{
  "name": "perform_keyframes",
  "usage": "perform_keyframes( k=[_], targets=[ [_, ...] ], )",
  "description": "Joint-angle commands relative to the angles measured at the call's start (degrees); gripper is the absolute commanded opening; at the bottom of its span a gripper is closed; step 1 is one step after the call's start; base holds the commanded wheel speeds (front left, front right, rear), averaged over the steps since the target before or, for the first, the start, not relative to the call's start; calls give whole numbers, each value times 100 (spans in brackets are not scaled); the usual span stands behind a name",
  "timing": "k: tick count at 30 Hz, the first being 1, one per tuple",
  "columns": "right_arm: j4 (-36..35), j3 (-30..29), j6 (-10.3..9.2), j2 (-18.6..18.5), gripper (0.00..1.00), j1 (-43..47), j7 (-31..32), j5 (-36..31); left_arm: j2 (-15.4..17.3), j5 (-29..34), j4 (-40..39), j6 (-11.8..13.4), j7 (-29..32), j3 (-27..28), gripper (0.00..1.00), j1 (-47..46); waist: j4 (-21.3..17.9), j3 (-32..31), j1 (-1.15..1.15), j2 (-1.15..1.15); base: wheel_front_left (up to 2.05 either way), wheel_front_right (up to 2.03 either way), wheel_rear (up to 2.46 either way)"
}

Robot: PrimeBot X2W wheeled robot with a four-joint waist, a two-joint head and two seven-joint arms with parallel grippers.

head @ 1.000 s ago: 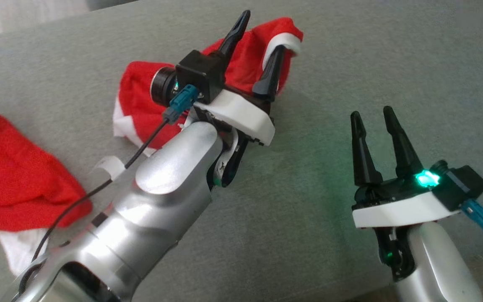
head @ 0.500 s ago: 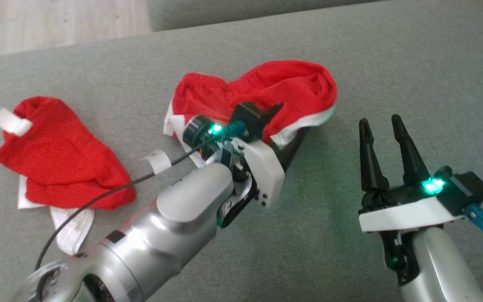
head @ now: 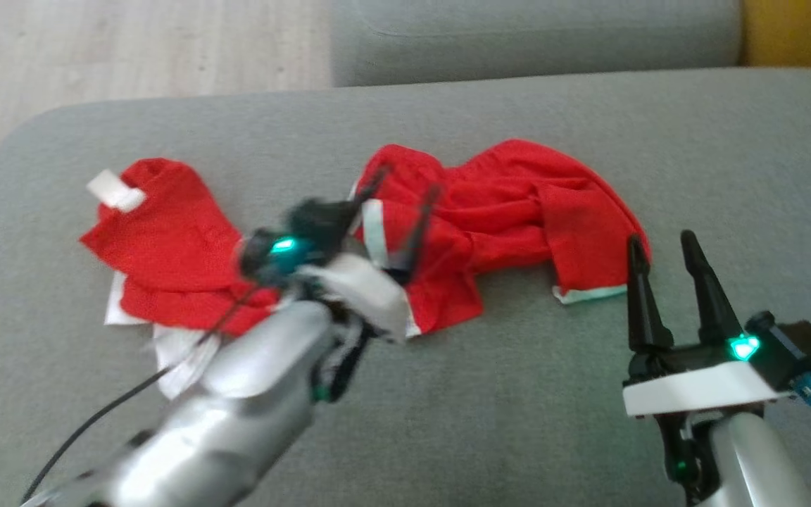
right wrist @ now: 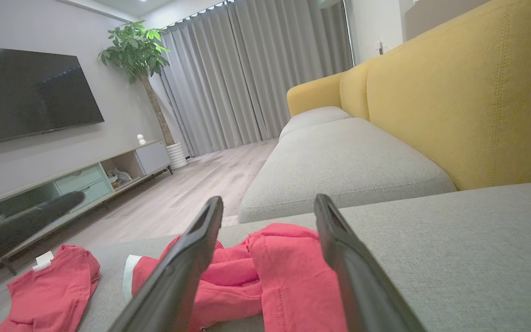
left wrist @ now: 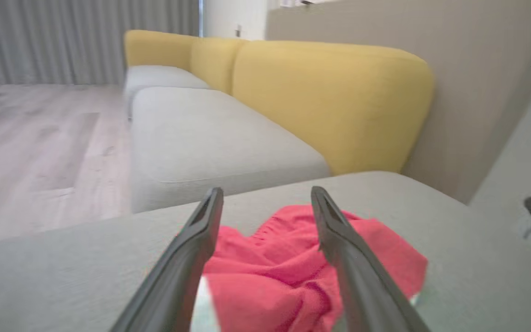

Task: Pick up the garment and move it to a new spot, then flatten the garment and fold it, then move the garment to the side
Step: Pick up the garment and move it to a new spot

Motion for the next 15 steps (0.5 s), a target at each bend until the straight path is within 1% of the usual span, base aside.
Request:
perform_keyframes(
  k=[1, 5, 8, 10, 12, 15],
  targets=[
    [-186, 76, -4, -25, 100, -60, -36, -60, 253, -77, -209, 88, -134, 348, 100, 4, 168, -88, 1, 0, 0, 0, 0],
    [-179, -117, -4, -25, 100, 94, -36, -166, 743, 38, -688, 414, -296, 923, 100, 546, 421, -148, 1, 0, 0, 0, 0],
    [-167, -200, -4, -25, 100, 200, -36, -247, 993, 527, -1374, 658, -305, 1539, 100, 1066, 563, -175, 1, 0, 0, 0, 0],
    [-169, -237, -4, -25, 100, 259, -36, -283, 1075, 854, -1799, 733, -306, 1906, 100, 1522, 624, -187, 1, 0, 0, 0, 0],
    [-164, -262, -4, -25, 100, 304, -36, -316, 1078, 1109, -2124, 763, -306, 2216, 100, 1985, 653, -182, 1, 0, 0, 0, 0],
    [-157, -256, -4, -25, 100, 331, -36, -350, 1044, 1361, -2369, 749, -307, 2449, 100, 2380, 654, -169, 1, 0, 0, 0, 0]
  ],
)
